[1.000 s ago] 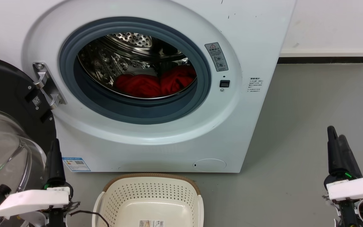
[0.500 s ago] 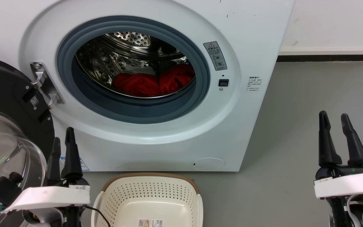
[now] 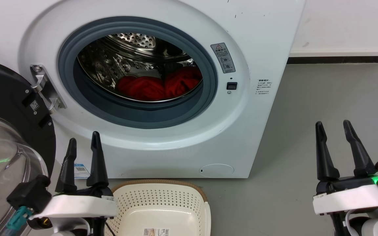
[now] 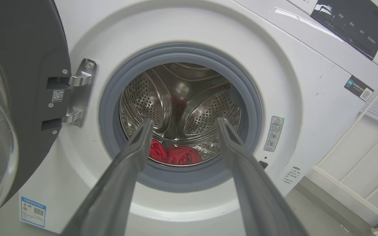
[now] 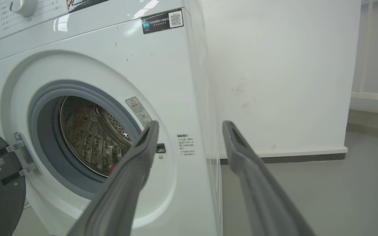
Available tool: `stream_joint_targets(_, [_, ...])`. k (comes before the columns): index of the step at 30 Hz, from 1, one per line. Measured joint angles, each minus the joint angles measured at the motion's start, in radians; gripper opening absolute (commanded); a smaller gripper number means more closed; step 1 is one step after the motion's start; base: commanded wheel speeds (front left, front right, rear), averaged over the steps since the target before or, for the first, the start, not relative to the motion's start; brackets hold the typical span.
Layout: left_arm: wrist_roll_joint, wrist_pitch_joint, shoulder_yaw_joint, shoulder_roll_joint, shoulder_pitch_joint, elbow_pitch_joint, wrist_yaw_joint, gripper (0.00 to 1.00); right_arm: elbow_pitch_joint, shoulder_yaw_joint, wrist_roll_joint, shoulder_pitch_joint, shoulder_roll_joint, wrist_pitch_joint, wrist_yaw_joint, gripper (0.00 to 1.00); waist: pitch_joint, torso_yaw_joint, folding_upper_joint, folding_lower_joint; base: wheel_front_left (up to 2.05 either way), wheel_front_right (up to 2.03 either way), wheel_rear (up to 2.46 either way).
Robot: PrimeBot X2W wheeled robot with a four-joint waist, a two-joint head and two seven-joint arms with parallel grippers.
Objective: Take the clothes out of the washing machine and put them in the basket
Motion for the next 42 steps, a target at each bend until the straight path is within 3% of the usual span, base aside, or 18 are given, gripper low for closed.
stream_joint_targets(15, [0.182, -0.038, -0.064, 0.007, 0.03, 0.04, 0.027, 1.0, 0.076, 0.017, -0.165, 0.027, 0.0, -0.037, 0.0, 1.0, -0.006, -0.003, 0.0, 0.0, 0.0, 0.0, 0.0])
stream_joint_targets(42, [0.426, -0.093, -0.141, 0.047, 0.042, 0.125, 0.095, 1.0, 0.072, 0.013, -0.36, 0.041, -0.001, -0.091, 0.0, 1.0, -0.002, -0.014, 0.0, 0.0, 0.0, 0.0, 0.0])
